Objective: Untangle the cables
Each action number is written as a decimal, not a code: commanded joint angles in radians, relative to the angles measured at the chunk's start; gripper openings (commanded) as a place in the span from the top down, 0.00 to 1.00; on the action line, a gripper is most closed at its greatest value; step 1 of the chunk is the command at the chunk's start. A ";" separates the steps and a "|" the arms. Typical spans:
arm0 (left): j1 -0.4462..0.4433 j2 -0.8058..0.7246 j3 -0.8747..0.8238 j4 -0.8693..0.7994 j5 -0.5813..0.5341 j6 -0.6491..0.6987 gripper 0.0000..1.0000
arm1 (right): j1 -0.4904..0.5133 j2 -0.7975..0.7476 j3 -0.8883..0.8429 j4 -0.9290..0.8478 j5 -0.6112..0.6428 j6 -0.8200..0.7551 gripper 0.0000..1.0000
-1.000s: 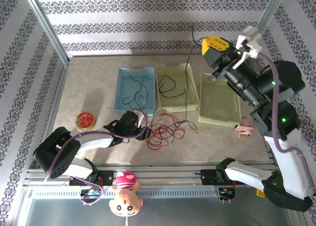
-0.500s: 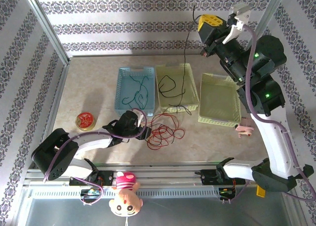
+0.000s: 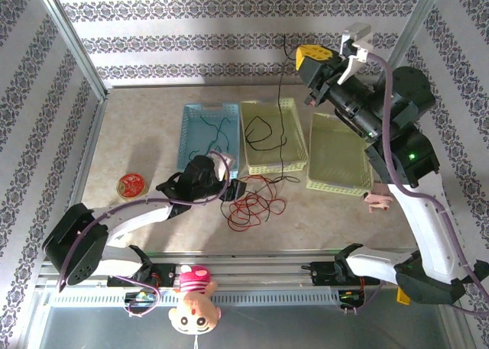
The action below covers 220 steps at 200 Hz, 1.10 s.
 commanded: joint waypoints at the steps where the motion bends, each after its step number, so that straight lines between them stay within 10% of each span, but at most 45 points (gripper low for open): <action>1: -0.035 0.078 0.053 -0.006 0.107 0.067 0.29 | 0.015 -0.039 -0.012 0.037 -0.023 0.038 1.00; 80: -0.079 0.330 0.127 0.113 0.087 0.050 0.34 | 0.013 -0.077 -0.038 0.037 -0.023 0.057 1.00; 127: -0.079 0.361 0.152 0.152 0.065 0.018 1.00 | 0.010 -0.102 -0.052 0.024 -0.017 0.057 1.00; 220: -0.079 0.156 -0.106 0.084 -0.122 -0.060 1.00 | -0.129 0.024 0.153 0.052 0.033 -0.071 1.00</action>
